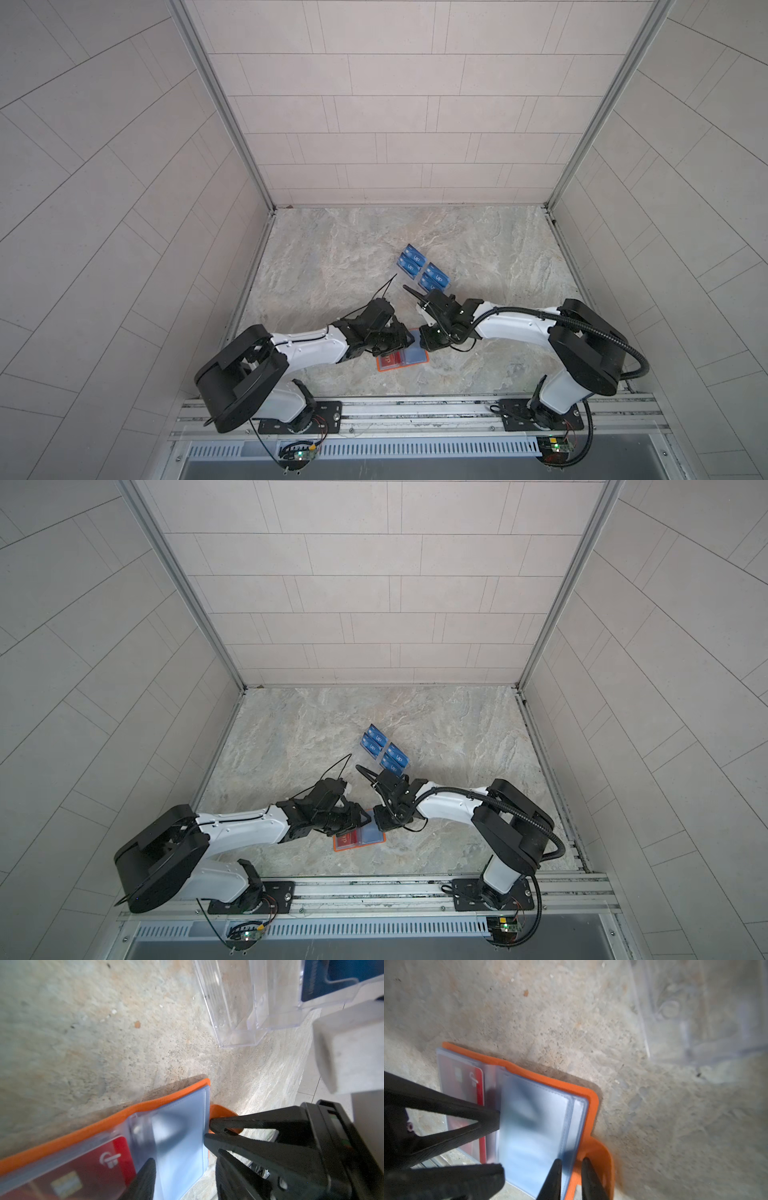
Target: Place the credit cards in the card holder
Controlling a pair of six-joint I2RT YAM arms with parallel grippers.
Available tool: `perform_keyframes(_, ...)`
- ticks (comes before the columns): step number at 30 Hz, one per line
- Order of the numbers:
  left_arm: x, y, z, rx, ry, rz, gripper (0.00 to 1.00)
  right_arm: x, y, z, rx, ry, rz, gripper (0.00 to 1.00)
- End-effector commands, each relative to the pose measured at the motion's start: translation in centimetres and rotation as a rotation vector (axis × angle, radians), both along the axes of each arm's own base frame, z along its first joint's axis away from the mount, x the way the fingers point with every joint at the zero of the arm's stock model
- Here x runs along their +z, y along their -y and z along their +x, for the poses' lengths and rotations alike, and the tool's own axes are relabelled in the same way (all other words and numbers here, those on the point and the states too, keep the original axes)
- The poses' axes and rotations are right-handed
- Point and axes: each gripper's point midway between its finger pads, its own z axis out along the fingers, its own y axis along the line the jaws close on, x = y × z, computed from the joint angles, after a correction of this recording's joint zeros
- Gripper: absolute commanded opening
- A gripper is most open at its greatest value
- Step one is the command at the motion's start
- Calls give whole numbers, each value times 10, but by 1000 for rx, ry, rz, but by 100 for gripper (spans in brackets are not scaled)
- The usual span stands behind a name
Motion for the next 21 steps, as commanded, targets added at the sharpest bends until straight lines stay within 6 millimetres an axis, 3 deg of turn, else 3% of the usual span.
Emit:
perform_keyframes(1,-7,-1,-2,9,-8,-6,50,-9,9,-3,-10,-15,-34,21)
perform_keyframes(21,-3,13,0,37,-11,-166,46,-16,11,-5,-14,-29,-49,20)
